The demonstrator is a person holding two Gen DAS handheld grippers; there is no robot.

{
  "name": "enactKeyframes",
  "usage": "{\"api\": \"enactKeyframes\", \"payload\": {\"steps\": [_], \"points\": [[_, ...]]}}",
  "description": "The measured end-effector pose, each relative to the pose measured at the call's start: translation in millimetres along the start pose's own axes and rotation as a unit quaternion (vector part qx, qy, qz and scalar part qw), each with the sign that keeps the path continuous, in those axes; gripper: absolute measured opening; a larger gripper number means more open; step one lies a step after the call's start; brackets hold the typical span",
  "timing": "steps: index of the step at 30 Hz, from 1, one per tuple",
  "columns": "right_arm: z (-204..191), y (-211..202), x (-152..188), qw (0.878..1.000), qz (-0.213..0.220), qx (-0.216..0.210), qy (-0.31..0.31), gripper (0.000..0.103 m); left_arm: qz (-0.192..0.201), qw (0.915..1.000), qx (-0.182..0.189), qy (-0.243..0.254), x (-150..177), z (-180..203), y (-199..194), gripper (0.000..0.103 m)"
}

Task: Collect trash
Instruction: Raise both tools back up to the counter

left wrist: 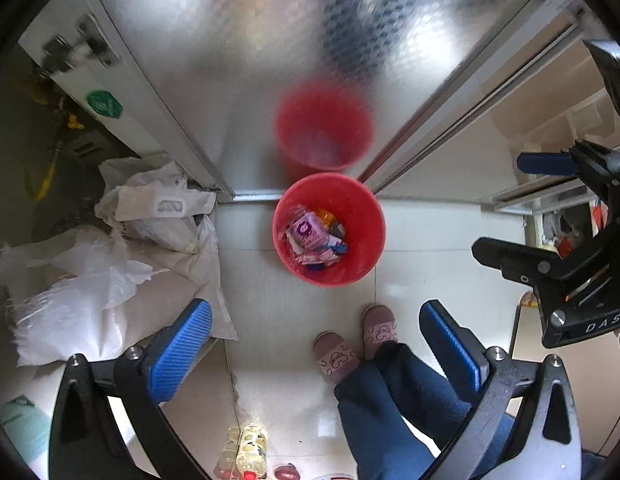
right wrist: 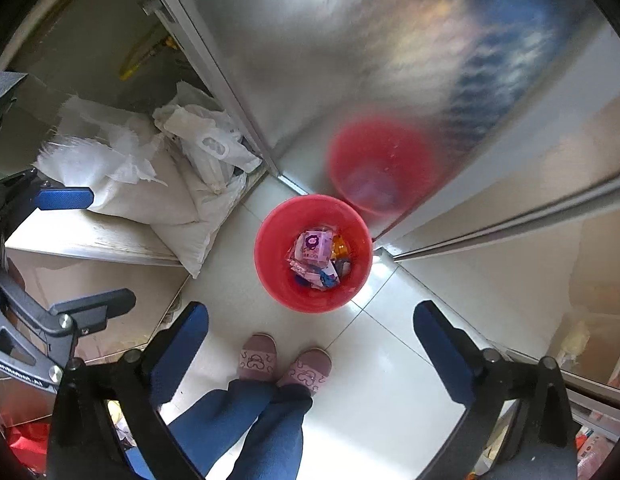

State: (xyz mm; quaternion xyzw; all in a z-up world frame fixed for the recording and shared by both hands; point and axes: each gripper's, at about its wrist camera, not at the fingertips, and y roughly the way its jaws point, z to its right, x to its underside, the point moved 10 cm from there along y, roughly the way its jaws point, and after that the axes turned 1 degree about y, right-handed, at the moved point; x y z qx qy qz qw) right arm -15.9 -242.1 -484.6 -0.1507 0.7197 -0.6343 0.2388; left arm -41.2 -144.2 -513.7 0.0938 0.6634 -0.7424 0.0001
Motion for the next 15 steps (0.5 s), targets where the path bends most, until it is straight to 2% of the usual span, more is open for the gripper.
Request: {"api": "enactKeyframes", "payload": {"steps": [10, 15], "points": [[-7, -100, 7, 0.999, 0.040, -0.001, -0.026, 0.102, 0.043, 0.9989, -0.010, -0.016, -4, 32, -109, 0.103], [-8, -146, 8, 0.998, 0.060, -0.013, -0.011, 0.102, 0.063, 0.9974, -0.008, -0.033, -6, 40, -156, 0.103]]}}
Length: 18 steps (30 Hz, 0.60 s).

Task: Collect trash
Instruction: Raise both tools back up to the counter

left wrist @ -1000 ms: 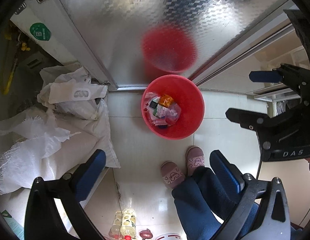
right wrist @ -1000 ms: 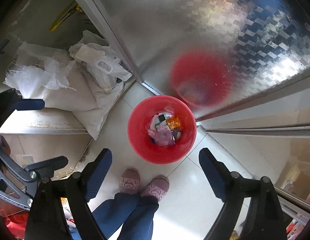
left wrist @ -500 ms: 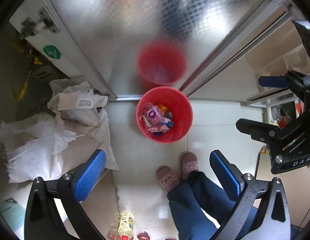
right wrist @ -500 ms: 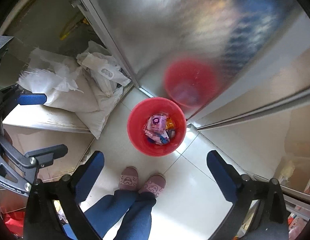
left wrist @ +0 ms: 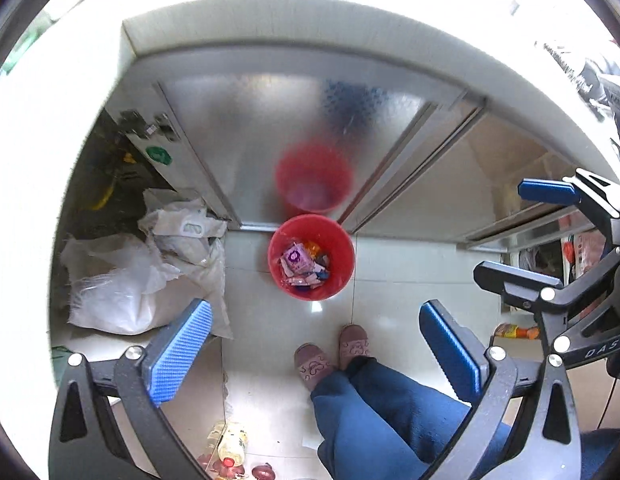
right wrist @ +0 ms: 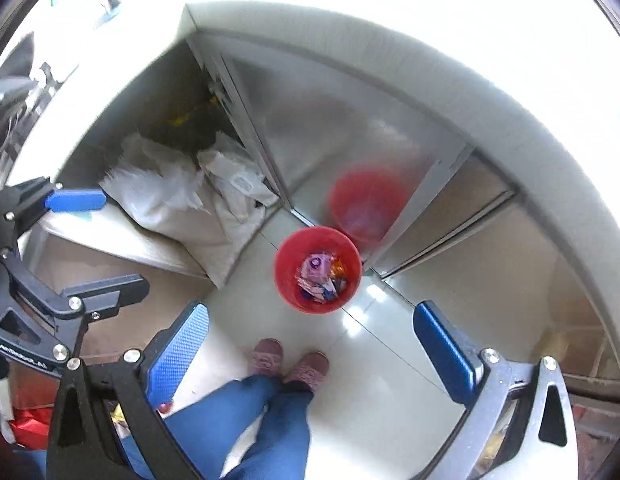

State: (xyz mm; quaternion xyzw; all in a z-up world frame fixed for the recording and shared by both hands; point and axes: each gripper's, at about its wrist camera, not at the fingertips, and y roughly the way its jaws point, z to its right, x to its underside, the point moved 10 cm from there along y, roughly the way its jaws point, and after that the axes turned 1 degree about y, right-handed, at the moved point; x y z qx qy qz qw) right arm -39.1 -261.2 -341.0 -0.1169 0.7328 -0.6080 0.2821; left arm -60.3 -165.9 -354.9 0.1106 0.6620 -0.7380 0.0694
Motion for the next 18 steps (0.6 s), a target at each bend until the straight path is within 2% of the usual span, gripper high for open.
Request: {"api": "enactKeyframes", "payload": {"steps": [4, 9, 12, 18], "points": [[2, -30, -9, 1.000, 0.017, -0.012, 0.016, 0.102, 0.014, 0.9999, -0.009, -0.004, -4, 8, -34, 0.103], [-1, -65, -17, 0.998, 0.042, -0.025, 0.025, 0.102, 0.040, 0.9991, 0.000, -0.013, -17, 17, -73, 0.103], [-2, -77, -21, 0.998, 0.052, -0.020, 0.021, 0.102, 0.053, 0.9986, -0.005, -0.006, -23, 23, -94, 0.103], [0, -94, -29, 0.997, 0.071, -0.025, 0.022, 0.102, 0.061, 0.9981, -0.002, -0.007, -32, 31, -112, 0.103]]}}
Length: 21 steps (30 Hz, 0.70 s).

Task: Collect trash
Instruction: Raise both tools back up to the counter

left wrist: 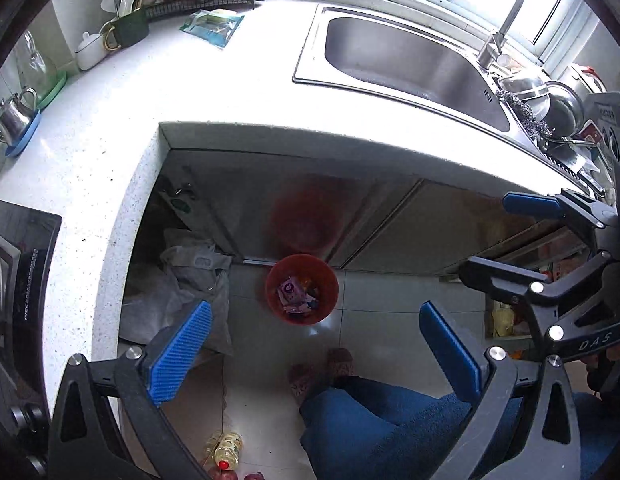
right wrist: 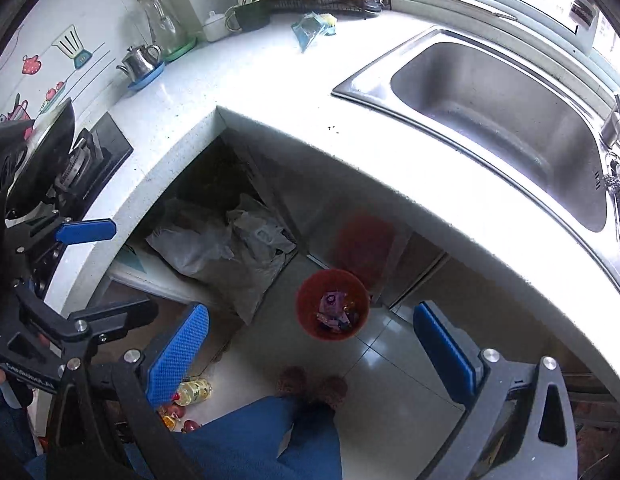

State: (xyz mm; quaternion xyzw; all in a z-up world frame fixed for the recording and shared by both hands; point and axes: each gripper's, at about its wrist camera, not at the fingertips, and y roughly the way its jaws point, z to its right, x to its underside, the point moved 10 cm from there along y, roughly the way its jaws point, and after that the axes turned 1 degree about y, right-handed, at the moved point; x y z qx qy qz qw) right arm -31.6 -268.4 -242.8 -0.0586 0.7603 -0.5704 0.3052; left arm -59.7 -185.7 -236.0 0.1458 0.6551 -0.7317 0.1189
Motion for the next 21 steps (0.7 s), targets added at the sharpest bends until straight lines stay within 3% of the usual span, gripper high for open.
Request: {"api": "enactKeyframes", "payload": {"steps": [10, 16, 21], "points": [[-8, -16, -26, 0.999, 0.034, 0.002, -0.018, 0.102, 0.015, 0.9998, 0.003, -0.009, -25, 2, -27, 0.103], [-10, -23, -50, 0.999, 0.048, 0.004, -0.019, 0.102, 0.028, 0.9995, -0.013, -0.009, -51, -15, -39, 0.103], [-8, -21, -76, 0.998, 0.062, 0.010, -0.018, 0.102, 0.039, 0.9992, -0.006, -0.011, -81, -35, -37, 0.103]]}}
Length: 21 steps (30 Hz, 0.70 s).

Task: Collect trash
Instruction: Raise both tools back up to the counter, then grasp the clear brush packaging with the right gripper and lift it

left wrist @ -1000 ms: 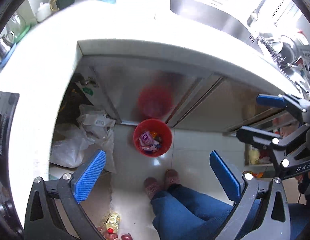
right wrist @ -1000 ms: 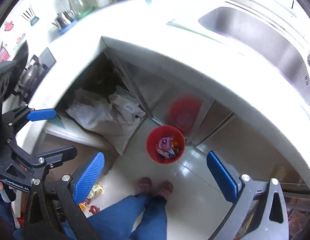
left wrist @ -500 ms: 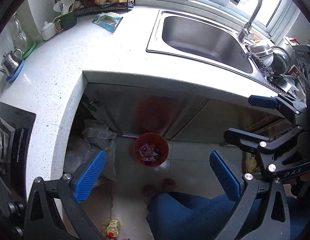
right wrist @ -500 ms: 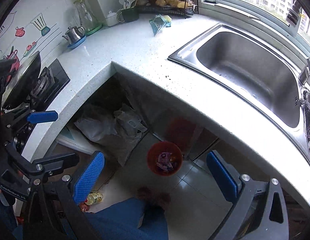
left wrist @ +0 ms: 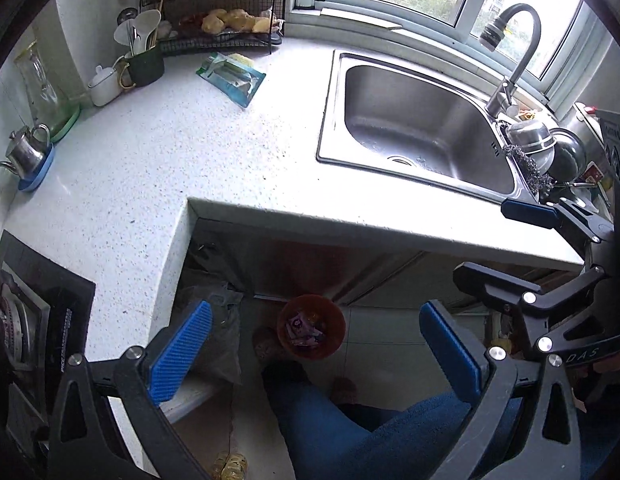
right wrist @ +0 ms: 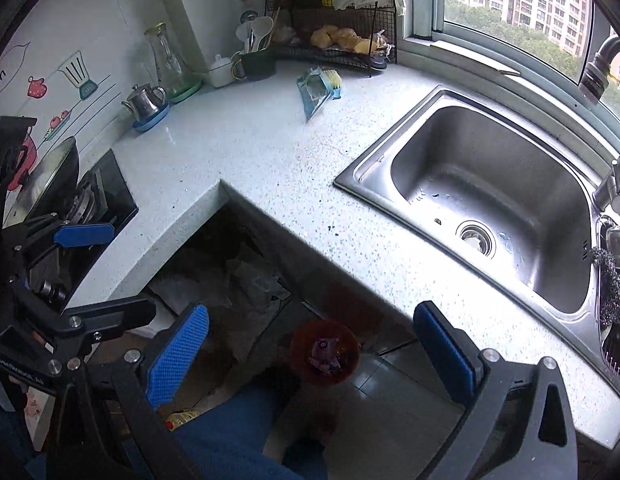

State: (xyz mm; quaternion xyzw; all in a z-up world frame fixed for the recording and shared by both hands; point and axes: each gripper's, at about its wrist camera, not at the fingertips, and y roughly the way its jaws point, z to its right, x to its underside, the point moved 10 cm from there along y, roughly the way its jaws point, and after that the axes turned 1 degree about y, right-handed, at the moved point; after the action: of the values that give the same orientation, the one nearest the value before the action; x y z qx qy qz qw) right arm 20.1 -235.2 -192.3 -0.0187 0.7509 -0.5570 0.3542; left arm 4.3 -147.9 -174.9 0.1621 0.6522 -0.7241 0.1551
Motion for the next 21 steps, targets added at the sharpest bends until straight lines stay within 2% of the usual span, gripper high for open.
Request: {"api": "enactKeyframes", "payload": {"steps": [7, 16, 21], "points": [[8, 28, -50, 1.000, 0.003, 0.011, 0.021, 0.102, 0.003, 0.9998, -0.006, 0.020, -60, -40, 21, 0.103], [10, 62, -146, 0.999, 0.018, 0.033, 0.039, 0.102, 0.000, 0.9989, 0.006, 0.046, -162, -106, 45, 0.103], [2, 90, -194, 0.998, 0.012, 0.031, 0.045, 0.102, -0.009, 0.9987, 0.010, 0.050, -206, -141, 65, 0.103]]}}
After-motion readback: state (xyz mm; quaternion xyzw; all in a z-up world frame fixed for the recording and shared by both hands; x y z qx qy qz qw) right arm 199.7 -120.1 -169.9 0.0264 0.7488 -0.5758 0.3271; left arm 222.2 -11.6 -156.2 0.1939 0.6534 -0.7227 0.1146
